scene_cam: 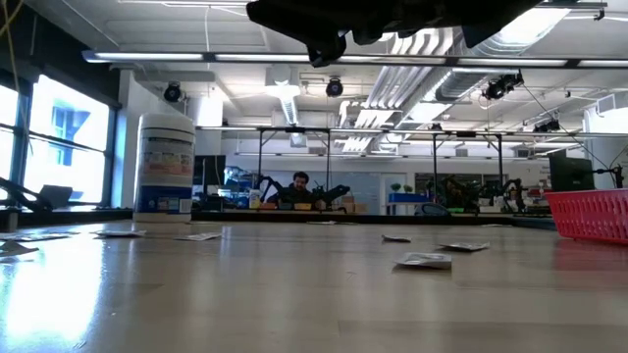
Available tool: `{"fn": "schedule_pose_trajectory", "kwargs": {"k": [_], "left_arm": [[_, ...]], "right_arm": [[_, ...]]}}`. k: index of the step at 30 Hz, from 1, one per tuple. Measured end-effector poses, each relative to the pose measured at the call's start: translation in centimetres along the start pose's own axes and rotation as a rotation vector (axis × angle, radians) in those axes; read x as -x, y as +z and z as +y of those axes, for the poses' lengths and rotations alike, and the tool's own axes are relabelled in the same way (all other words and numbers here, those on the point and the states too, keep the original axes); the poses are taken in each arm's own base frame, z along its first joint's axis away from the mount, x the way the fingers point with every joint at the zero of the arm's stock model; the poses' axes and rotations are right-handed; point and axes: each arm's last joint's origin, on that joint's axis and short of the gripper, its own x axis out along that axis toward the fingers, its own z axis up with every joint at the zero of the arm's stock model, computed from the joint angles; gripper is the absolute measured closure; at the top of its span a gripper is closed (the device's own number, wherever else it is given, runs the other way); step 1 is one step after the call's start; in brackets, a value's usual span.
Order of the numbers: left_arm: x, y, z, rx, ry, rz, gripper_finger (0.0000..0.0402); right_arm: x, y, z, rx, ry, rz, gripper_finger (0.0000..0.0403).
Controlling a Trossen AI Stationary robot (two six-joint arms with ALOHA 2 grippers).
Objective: Pick & Place First Aid Supplies
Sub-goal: Put the ointment pack into the left red bin
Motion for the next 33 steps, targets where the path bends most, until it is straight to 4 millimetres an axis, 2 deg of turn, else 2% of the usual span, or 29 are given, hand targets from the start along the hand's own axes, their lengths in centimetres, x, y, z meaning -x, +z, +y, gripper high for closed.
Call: {"fn": "schedule_pose_trajectory", "kwargs": {"k": [9, 14, 18, 21, 25, 27, 29, 33], "left_arm": [[0.1, -0.2, 0.1, 0.005, 0.008, 0.053, 0.0299], [1.1, -0.7, -0.2, 0.046, -0.007, 0.132, 0.0295], [3.3, -1.0, -1.2, 0.049, -0.049, 0.066, 0.0298], [4.8, -1.1, -2.0, 0.055, -0.064, -0.064, 0.0298], [5.7, -0.2, -2.9, -0.031, -0.116, -0.44, 0.0299], [5.8, 0.6, -3.3, -0.096, -0.116, -0.618, 0.0299], [5.5, 1.7, -3.6, -0.14, -0.081, -0.725, 0.0299], [4.6, 4.3, -3.7, -0.121, 0.018, -0.828, 0.0299]], "right_arm": [[0.0, 0.0, 0.0, 0.0, 0.001, 0.004, 0.0263], [0.0, 0.0, -0.1, 0.001, -0.002, 0.003, 0.0263], [0.0, 0.0, -0.1, 0.001, -0.006, 0.002, 0.0263], [0.0, 0.0, -0.1, 0.002, -0.01, 0.001, 0.0263], [0.0, 0.0, -0.2, 0.006, -0.031, 0.004, 0.0263], [0.0, 0.0, -0.2, 0.006, -0.036, 0.004, 0.0263], [0.0, 0.0, -0.2, 0.006, -0.036, 0.004, 0.0263], [0.0, 0.0, -0.2, 0.006, -0.041, 0.005, 0.0263]]}}
